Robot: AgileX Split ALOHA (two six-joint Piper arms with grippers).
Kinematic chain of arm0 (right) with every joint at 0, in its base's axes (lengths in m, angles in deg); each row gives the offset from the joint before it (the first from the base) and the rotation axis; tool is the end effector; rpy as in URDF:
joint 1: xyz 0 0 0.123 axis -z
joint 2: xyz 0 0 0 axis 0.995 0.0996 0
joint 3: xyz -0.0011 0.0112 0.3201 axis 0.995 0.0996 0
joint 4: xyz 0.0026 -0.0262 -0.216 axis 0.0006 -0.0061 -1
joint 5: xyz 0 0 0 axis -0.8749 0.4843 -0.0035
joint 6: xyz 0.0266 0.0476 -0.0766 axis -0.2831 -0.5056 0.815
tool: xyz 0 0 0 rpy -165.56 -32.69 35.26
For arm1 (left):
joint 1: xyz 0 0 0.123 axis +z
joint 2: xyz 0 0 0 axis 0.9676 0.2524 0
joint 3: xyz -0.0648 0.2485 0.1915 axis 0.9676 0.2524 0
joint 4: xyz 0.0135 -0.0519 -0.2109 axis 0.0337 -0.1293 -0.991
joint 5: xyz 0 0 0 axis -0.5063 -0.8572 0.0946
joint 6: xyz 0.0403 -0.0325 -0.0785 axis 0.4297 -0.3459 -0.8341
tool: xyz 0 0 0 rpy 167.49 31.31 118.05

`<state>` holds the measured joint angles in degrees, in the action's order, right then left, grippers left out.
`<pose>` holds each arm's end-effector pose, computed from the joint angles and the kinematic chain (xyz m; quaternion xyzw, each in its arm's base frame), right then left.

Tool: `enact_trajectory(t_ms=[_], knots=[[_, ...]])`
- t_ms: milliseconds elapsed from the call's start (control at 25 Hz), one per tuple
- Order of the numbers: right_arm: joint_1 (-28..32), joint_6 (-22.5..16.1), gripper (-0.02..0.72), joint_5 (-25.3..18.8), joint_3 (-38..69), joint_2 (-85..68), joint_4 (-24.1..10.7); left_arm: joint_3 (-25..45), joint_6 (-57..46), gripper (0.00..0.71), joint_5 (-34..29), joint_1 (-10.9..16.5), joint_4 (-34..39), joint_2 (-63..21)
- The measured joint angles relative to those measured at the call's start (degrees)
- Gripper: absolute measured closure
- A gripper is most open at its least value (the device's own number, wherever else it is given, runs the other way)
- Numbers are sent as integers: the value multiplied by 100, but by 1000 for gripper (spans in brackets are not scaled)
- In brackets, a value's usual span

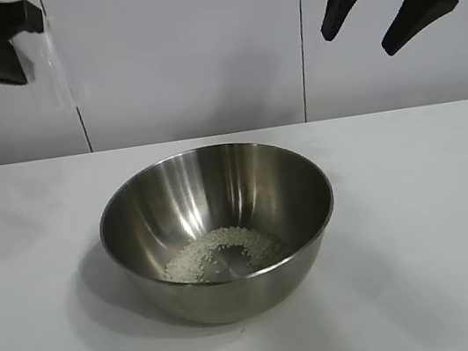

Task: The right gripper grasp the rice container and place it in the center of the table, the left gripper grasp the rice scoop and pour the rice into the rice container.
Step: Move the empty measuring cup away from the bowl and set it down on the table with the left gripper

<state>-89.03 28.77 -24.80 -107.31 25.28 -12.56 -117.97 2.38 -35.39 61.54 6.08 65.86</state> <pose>0.3760 0.0621 0.3321 -0.0394 0.9647 0.1779 0.1901 0.3327 -0.0903 0.2930 0.0733 0.8884 -0.1184 0.4375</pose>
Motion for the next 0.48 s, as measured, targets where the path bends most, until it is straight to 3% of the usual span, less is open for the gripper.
enact_trajectory(t_ms=[200, 360, 480], knots=[[0, 0, 208, 0, 0, 0, 0, 377, -1, 707, 1285, 5, -41, 258], [0, 0, 208, 2, 0, 0, 0, 1271, -135, 707, 2954, 24, 9, 284], [0, 0, 208, 2, 0, 0, 0, 2124, -891, 707, 4086, 45, 622, 284]])
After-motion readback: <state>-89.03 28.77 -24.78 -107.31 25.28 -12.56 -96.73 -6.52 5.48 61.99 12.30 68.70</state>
